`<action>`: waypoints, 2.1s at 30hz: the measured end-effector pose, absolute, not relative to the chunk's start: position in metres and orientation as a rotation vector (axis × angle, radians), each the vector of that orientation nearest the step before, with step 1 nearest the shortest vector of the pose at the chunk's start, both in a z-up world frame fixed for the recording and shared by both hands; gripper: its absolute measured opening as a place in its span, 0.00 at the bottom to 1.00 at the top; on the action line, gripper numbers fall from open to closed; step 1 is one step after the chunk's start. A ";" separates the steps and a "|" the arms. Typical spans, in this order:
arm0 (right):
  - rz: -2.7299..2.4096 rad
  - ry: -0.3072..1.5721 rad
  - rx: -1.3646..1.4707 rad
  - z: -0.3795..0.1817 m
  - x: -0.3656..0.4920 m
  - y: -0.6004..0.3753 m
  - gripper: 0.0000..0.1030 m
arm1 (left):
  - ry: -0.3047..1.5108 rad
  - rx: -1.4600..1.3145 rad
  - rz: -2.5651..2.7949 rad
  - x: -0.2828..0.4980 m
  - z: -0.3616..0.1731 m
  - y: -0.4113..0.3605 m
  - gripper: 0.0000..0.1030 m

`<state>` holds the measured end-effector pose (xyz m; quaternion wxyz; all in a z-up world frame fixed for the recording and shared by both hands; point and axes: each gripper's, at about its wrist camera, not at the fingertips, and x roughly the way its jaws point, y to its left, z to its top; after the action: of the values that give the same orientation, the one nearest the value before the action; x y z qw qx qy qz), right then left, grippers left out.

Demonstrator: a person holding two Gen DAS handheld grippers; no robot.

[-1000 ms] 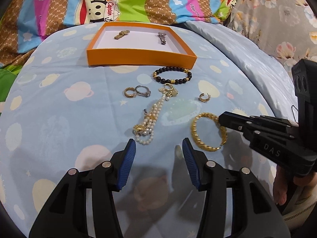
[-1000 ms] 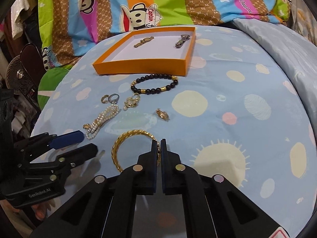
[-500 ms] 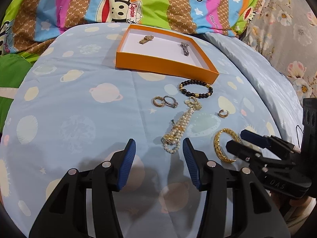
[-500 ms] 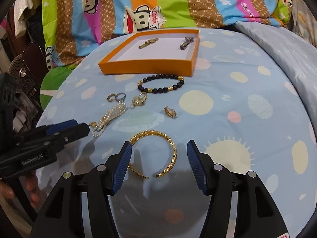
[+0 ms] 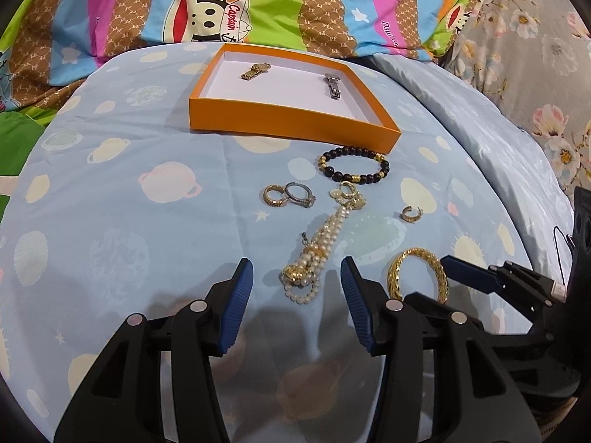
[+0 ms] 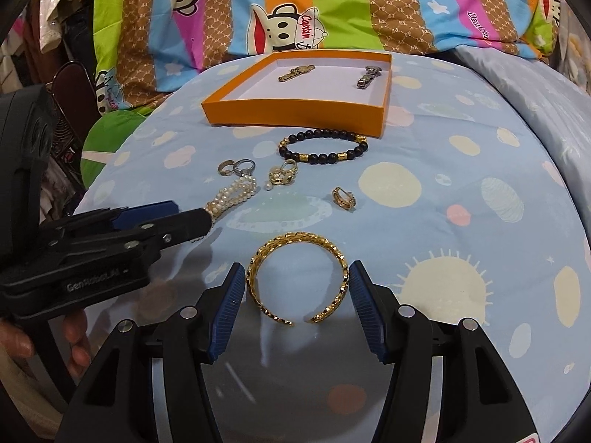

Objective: Organize jewelry
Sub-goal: 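Grasp the pearl strand with the left gripper while the right gripper grasps the gold bangle, then place the pearl strand and gold bangle into the orange box, opening both grippers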

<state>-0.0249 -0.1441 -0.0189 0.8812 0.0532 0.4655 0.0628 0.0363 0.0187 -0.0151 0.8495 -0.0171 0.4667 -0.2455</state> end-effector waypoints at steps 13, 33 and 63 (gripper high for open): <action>0.134 0.976 0.117 -0.020 -0.025 -0.148 0.55 | 0.975 -0.016 -0.572 0.043 -0.019 -0.001 0.35; 0.105 0.931 0.107 -0.013 -0.032 -0.155 0.56 | 0.977 -0.048 -0.616 0.029 -0.008 0.006 0.15; 0.084 0.728 0.186 0.052 0.051 -0.197 0.55 | 0.726 -0.044 -0.513 0.100 0.069 0.029 0.15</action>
<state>0.0509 -0.1973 0.0524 0.9295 0.0907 0.3552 0.0410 0.1001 0.0285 0.0690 0.9026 -0.0213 0.3513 -0.2481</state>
